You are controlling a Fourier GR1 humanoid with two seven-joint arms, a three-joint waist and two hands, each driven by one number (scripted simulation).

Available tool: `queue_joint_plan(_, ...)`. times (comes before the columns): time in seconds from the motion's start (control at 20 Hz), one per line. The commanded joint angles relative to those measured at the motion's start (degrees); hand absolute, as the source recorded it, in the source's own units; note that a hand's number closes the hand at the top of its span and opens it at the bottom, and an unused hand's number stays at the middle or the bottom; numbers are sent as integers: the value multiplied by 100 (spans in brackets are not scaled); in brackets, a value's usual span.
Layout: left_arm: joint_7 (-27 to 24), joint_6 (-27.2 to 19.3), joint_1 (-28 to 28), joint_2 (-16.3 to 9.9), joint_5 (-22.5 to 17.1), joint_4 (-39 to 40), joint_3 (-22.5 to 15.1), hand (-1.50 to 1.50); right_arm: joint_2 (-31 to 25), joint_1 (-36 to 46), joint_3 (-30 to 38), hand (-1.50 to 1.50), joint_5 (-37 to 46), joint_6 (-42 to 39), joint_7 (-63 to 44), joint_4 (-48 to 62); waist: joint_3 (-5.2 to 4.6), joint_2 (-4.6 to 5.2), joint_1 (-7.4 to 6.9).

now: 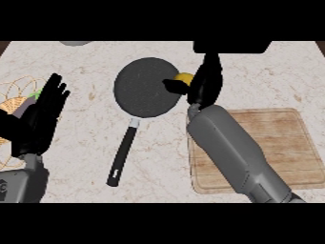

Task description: Pick the lemon from the cutting board and place it in the pan

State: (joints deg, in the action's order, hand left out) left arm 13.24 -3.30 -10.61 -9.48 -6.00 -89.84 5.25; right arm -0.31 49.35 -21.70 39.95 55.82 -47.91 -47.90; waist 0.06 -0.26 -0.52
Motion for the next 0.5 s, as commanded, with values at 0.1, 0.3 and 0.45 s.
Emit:
queue_joint_plan(0.1,-119,-67,13,-60,81,174,119,0,30,-1415,-576,-150,-298,776,147,-2081,-2,-43,227)
queue_joint_plan(0.3,-292,94,423,-125,-58,-42,240,0,-36,-2787,-1130,-150,-181,645,680,-3519,-6,-33,214)
queue_joint_plan(0.45,100,-143,277,63,135,-296,-26,0,-274,-3492,-1197,-150,418,443,470,-4407,-7,-10,148)
